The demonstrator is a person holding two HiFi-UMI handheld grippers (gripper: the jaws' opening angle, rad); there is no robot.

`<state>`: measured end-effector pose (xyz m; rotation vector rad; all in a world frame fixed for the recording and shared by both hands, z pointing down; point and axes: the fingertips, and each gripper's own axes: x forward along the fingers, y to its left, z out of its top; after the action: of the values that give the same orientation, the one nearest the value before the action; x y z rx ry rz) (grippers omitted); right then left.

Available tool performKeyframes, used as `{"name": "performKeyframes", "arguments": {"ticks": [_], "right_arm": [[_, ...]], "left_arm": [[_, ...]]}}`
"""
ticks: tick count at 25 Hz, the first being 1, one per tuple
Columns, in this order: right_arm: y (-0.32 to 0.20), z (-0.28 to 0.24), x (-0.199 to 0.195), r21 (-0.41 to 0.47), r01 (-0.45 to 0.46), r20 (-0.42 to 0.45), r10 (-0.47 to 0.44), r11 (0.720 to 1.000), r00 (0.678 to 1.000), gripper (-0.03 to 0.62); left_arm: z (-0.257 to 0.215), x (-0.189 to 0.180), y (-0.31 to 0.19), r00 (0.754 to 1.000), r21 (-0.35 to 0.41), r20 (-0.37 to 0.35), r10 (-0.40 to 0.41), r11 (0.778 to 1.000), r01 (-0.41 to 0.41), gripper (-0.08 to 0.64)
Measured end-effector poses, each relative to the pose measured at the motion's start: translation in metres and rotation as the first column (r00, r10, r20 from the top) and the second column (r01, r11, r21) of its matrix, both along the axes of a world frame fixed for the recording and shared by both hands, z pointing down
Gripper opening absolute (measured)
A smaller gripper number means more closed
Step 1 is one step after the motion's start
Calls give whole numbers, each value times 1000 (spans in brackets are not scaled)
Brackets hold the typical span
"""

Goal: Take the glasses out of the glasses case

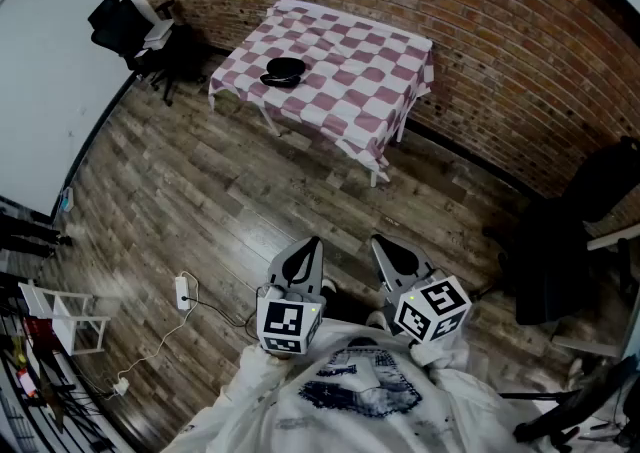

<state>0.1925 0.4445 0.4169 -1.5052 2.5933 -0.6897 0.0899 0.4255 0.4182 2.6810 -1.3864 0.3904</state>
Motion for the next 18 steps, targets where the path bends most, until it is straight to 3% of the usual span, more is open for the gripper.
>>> {"name": "performKeyframes", "arguments": {"ticks": [8,18], "right_arm": [[79,-41,-61,63,61,-18,-60,996,998,14],[155,-36,-120,48,78,-44,-76,996,996,14]], "left_arm": [[-39,-57,85,997,80,3,-81,994,81,9],[-37,-121,165,985,41,-47,-166,985,168,9]]}}
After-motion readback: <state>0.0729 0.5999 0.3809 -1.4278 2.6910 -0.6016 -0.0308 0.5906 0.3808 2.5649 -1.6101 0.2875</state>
